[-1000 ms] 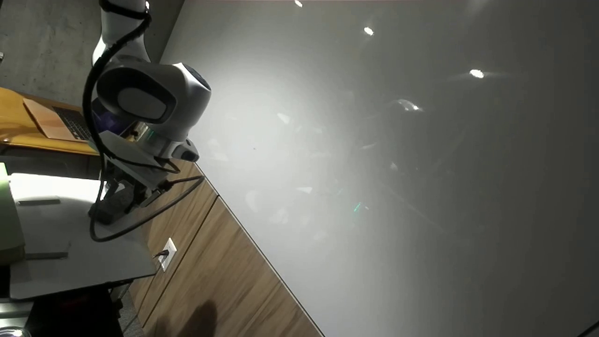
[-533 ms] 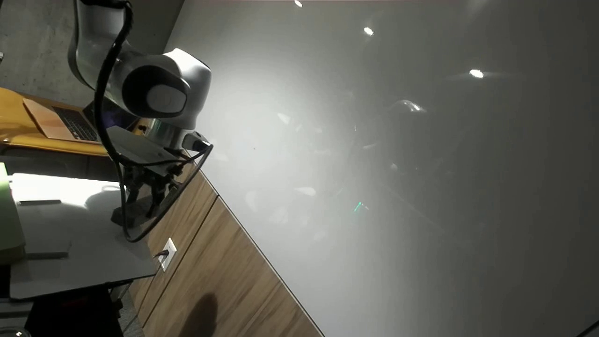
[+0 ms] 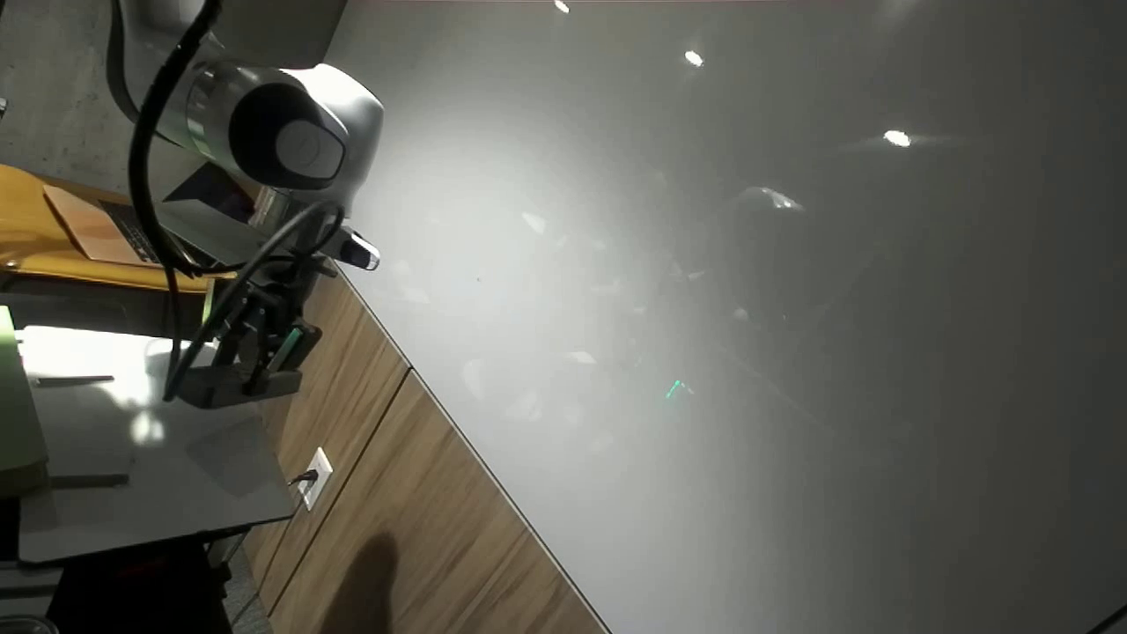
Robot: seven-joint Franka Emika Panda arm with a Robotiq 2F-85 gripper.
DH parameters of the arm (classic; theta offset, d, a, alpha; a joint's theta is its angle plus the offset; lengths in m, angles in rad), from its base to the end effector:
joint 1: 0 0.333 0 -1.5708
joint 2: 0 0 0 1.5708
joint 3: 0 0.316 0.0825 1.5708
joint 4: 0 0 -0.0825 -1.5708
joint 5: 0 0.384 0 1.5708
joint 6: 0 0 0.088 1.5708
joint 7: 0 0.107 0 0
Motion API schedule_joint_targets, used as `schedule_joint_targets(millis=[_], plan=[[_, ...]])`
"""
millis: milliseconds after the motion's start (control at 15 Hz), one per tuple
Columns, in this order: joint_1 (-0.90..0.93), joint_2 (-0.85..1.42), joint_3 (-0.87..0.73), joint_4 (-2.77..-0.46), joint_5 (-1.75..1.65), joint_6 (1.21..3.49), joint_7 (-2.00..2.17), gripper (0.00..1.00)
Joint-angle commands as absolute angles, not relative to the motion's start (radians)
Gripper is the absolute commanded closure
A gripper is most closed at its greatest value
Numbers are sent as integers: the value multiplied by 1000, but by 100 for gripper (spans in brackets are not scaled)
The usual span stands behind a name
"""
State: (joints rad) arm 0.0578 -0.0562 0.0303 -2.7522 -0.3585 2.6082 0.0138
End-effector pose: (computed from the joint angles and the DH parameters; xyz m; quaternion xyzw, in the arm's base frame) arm 0.3795 0.0409 0.2273 0.9764 0.1937 -0.0390 0.0868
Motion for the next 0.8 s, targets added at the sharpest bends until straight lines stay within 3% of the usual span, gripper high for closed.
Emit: schedule_joint_targets(millis=[0,733], plan=[[48,-47,39,-2751,-292,2645,52,71],[-20,34,-13,-2753,-446,2740,302,71]])
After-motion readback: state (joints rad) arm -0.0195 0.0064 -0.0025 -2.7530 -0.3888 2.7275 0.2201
